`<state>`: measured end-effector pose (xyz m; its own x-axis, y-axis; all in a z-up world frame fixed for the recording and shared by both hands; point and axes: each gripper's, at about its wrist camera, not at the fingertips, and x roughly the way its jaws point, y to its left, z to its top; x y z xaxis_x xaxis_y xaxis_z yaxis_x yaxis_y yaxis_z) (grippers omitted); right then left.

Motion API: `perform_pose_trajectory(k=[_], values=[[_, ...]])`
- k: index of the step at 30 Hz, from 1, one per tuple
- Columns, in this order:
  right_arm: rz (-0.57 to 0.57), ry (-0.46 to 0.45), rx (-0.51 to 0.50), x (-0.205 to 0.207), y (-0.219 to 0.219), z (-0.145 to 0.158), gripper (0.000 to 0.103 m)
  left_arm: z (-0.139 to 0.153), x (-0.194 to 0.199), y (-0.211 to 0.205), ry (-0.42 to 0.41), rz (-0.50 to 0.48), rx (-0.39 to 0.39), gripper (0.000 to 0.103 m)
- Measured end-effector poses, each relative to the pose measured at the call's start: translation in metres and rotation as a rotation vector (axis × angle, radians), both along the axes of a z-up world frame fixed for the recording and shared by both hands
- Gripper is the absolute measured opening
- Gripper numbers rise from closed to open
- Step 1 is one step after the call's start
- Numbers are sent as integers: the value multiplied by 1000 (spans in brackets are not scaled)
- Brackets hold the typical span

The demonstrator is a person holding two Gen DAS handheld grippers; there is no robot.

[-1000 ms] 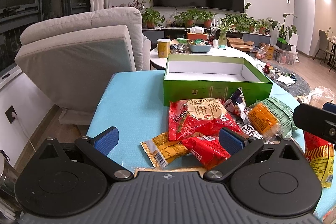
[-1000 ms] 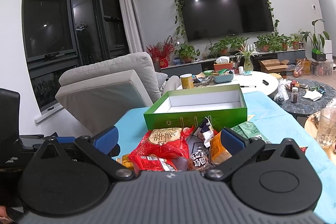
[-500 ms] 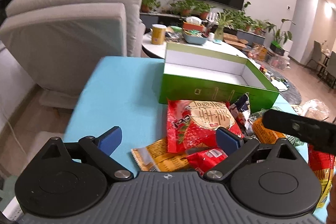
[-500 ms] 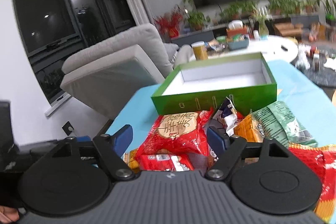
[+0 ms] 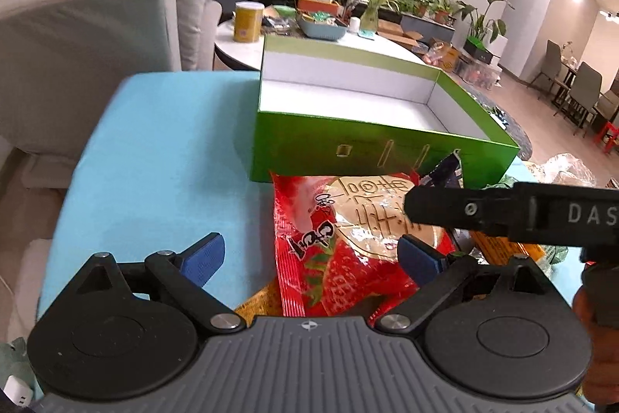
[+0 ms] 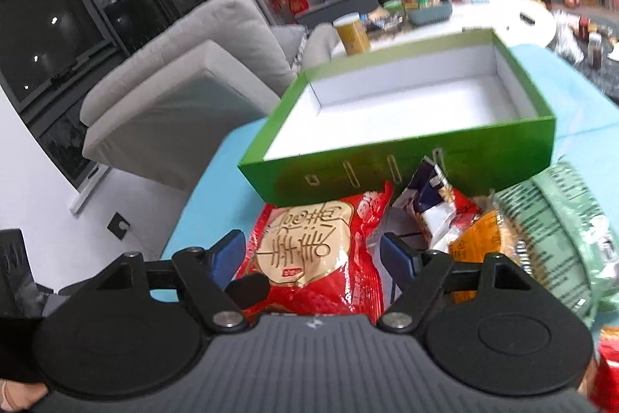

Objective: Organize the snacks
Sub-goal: 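Lower the right gripper onto the red pastry bag and close it, then lift the red pastry bag with the right gripper into the green box and release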

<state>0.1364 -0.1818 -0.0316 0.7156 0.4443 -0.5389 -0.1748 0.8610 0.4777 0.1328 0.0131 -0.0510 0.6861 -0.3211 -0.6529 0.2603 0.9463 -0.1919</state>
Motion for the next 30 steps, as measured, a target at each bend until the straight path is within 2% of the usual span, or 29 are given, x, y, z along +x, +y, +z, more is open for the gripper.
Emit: perform_pose_trajectory(k=[9,13,15,16,17,19,25,30], values=[[45,103,39,26,2,-16,94,-14,19,3,49,-42,-64,93],[46,131,37,32,3,-20,94,-19,24,1,69,-72,-102,84],[43,122,22,32,2,-20,94,-18,23,2,74,-92,-140,66],[41,112,15,30,2,-18,91,-14,21,1,72,-96,-152,60],[41,102,9,29,2,-16,89,-10,17,-1,54,-93,-132,56],[56,71,4,22,3,-8,80,-1,7,-7,18,-108,-98,55],[62,6,8,-2,4,13,79,30,-17,-14,-67,-129,-69,55],[39,-86,35,-14,-4,46,79,67,-23,-20,-152,-146,-58,55]])
